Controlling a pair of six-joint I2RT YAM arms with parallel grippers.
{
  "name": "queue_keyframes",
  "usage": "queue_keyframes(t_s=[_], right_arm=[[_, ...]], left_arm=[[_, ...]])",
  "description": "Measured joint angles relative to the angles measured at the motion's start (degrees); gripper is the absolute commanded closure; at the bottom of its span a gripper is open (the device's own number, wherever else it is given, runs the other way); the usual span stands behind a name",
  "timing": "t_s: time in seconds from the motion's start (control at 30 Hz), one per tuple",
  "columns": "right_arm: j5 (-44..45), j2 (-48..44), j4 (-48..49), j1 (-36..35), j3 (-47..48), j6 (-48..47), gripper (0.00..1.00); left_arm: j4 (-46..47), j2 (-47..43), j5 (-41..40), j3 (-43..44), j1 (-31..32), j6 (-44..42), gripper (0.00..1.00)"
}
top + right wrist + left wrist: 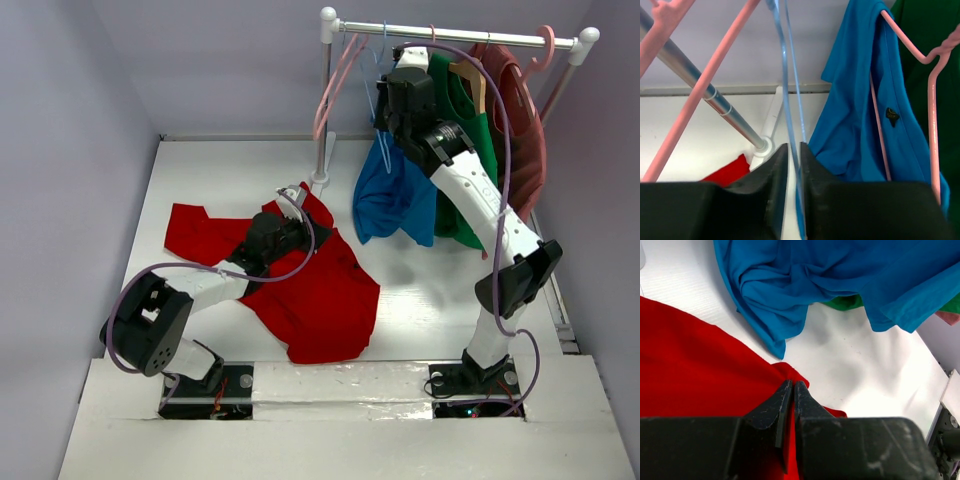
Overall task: Place the t-shirt on the hanger
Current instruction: Pick up the hanger from the clothesline.
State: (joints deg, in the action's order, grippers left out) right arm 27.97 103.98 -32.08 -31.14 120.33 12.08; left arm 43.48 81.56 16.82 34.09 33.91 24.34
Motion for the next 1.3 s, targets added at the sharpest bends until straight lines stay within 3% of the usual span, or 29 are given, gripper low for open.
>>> queue_keyframes(t_s=[0.2,0.57,1.1,1.3], right_arm=[[-0.33,0.15,-0.07,0.00,0.07,-0.55,1.00],[-0.13,-0.72,1.66,0.00,-1.25,-2.23,1.00],[-2.32,-16.02,9.55,0.00,-17.05,-3.21,1.00],[-5.40,-21.64,9.64,0.00,-29.97,-0.90,1.00]], left_arm=[[0.00,0.00,0.15,0.00,0.00,0.00,1.00],[0.00,-0.33,0.15,0.00,0.00,0.00,1.00],[-0.04,-0.74,0.09,0.00,0.00,0.00,1.00],[-0.04,-0.74,-0.09,0.00,0.00,0.02,1.00]])
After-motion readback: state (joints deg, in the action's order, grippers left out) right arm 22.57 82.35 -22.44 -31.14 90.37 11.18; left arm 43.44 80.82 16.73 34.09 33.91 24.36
